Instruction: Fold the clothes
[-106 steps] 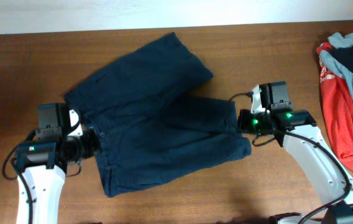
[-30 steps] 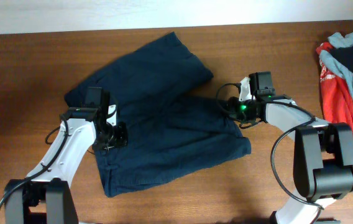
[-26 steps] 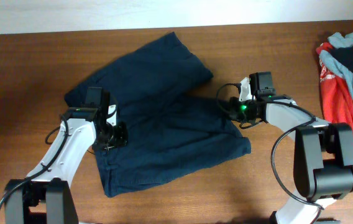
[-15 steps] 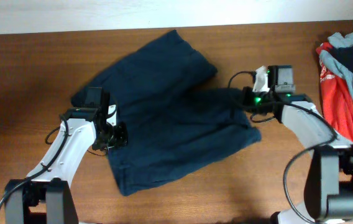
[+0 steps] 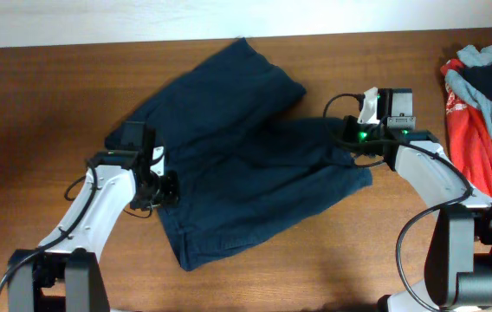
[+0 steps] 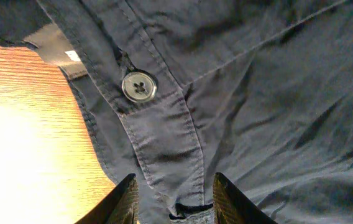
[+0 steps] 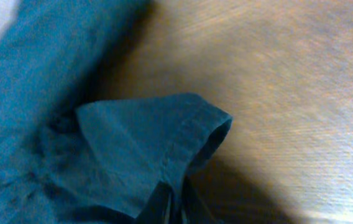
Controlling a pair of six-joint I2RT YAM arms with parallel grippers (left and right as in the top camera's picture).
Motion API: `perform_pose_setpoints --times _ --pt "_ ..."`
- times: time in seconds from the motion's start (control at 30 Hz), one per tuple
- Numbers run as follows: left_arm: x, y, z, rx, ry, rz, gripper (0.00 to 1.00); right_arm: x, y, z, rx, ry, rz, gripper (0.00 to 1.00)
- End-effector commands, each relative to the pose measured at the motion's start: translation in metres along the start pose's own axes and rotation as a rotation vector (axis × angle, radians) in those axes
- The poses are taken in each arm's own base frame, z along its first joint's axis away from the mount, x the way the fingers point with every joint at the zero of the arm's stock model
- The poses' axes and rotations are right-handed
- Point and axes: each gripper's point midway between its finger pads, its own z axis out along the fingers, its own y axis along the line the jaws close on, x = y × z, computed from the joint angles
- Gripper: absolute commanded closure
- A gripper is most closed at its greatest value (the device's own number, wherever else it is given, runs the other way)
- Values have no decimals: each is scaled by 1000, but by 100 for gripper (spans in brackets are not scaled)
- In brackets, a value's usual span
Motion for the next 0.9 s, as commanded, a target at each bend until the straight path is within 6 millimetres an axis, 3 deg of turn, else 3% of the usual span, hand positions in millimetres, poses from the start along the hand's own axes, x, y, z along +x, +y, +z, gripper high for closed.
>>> perform_pose_setpoints --times 0.0,0.2,0.27,0.37,0.47,0.57,0.7,0.87 --pt "11 -3 14 -7 23 10 61 -7 -16 -5 95 -32 19 94" --pt "36 17 34 -82 66 -146 60 -4 -18 -5 100 -19 24 94" --pt "38 19 39 -80 58 -166 55 -3 -18 -5 101 -16 25 94" --pt "32 14 45 -43 23 -167 56 -2 -18 -5 103 -12 26 94" --pt "27 8 46 -9 6 -163 68 -1 -19 -5 106 -6 29 94" --pt "26 2 45 24 7 -162 72 0 -19 -5 107 -3 30 94" --pt "26 1 45 32 9 -161 100 0 -19 -5 107 -3 30 94" --pt "34 13 45 -31 32 -174 99 2 -21 -5 118 2 33 94"
